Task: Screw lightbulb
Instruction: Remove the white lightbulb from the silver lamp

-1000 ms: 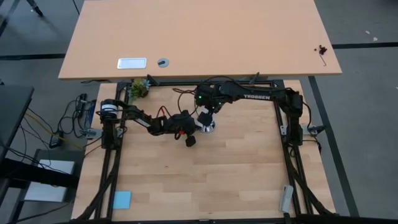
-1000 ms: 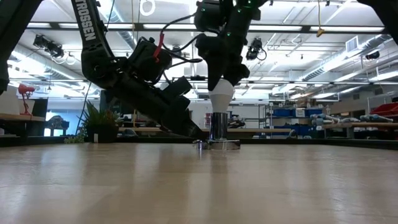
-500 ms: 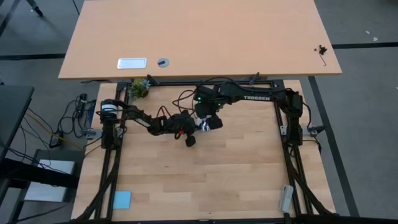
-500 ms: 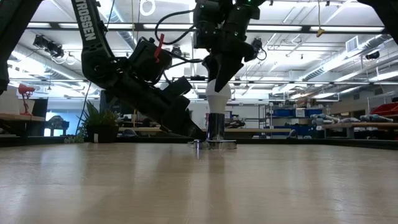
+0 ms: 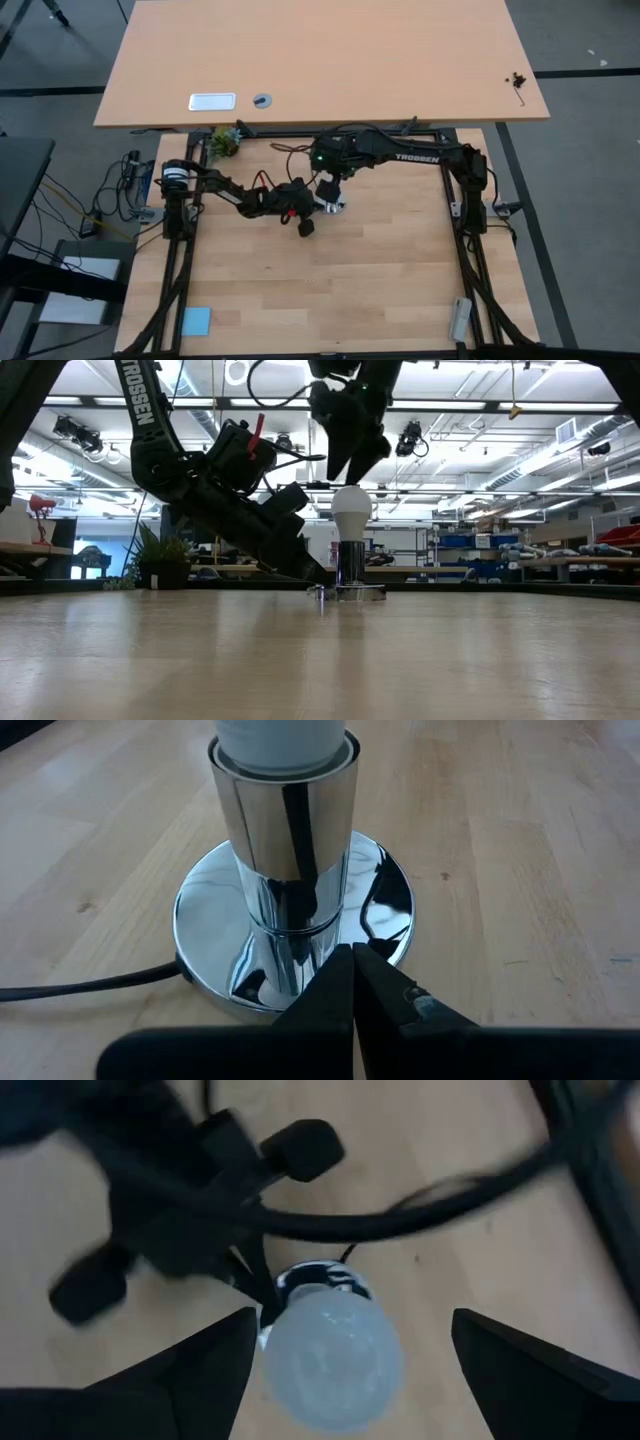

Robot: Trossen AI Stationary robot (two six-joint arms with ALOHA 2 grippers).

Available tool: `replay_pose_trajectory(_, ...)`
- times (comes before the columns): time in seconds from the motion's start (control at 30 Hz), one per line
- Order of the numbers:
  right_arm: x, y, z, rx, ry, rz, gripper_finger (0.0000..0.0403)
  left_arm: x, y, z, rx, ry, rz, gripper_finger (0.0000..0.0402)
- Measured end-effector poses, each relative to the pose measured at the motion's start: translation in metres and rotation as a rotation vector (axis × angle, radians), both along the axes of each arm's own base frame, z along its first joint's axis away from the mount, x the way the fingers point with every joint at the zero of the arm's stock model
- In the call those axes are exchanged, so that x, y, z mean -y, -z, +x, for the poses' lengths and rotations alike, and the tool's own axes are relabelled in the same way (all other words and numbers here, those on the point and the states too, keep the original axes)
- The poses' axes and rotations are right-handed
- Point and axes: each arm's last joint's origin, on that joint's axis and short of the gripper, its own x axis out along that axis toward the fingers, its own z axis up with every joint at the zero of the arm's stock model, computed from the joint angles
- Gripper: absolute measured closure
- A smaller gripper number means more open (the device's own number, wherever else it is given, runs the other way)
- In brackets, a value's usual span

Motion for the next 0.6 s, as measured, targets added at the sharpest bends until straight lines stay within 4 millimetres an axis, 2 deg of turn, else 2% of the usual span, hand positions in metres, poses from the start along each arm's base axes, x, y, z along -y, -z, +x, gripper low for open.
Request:
replay_pose_trajectory(0.07, 0.002, 0.002, 0.000, 0.006, 0.075, 0.032, 0.0062, 0.000, 0.000, 0.000, 0.000, -0.001, -0.001, 0.0399)
replay_pose_trajectory(0.43, 0.004, 0.033, -0.002, -0.039, 0.104, 0.076, 0.0062, 0.000, 0.000, 0.000, 0.000, -0.003, -0.001, 0.0399)
replay_pose_trajectory(0.6, 0.004, 0.035, -0.002, -0.038, 0.090, 0.080, 0.0069, 0.000, 0.000, 0.000, 0.000, -0.004, -0.002, 0.0399)
